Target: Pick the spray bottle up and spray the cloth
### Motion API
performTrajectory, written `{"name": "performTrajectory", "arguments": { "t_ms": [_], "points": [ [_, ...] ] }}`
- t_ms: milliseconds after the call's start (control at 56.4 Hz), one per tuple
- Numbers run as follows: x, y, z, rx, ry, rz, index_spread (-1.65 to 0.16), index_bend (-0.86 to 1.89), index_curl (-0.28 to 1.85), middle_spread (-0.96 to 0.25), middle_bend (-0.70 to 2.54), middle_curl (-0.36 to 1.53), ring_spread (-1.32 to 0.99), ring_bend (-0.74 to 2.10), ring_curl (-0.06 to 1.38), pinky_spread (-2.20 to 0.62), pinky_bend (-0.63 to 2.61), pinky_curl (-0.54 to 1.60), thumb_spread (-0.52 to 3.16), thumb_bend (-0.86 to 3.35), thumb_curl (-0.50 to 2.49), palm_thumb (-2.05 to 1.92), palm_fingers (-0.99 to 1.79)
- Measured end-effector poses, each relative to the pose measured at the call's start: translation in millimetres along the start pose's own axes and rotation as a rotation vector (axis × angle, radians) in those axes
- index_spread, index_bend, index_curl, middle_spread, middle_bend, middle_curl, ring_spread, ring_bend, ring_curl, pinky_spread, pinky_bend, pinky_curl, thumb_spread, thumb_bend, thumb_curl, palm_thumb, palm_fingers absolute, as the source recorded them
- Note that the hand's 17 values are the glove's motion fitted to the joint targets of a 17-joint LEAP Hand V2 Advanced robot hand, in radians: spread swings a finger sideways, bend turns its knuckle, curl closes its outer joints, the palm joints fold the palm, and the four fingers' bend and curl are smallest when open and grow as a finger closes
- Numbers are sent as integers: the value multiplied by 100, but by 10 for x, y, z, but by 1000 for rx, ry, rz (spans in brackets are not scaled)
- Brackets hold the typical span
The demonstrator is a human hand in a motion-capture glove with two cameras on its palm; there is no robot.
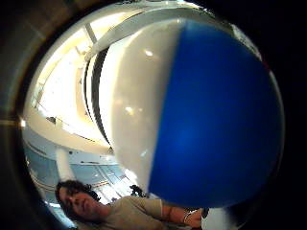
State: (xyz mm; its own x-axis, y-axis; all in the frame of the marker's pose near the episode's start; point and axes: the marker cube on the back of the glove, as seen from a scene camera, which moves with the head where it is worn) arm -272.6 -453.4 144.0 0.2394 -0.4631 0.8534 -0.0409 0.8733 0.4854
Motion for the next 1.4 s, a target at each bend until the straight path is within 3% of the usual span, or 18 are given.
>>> {"name": "performTrajectory", "arguments": {
  "t_ms": [195,284,408,798,1117,1401],
  "points": [
    [103,85,-88,-37,82,89,-28,26,61,-16,54,53,-20,57,48,-29,47,42,29,-3,77,100,133],
    [203,252,-142,-144,176,156,-27,18,58,-13,40,49,-16,49,45,-24,52,42,43,-4,74,99,112],
    [122,490,-302,-224,301,168,-27,14,54,-6,25,44,-12,35,43,-5,44,42,69,-6,65,85,61],
    [-543,1517,-1001,-633,1038,210,-36,17,38,-2,14,31,-7,23,34,20,42,36,91,-4,48,65,30],
    [-1183,2127,-1462,-466,1170,257,-40,20,36,-3,16,27,-7,21,32,21,40,34,97,-3,41,60,24],
    [-1330,2261,-1641,-371,1304,321,-42,21,37,-3,16,25,-8,19,30,21,34,33,97,-3,38,60,25]
  ]
}}
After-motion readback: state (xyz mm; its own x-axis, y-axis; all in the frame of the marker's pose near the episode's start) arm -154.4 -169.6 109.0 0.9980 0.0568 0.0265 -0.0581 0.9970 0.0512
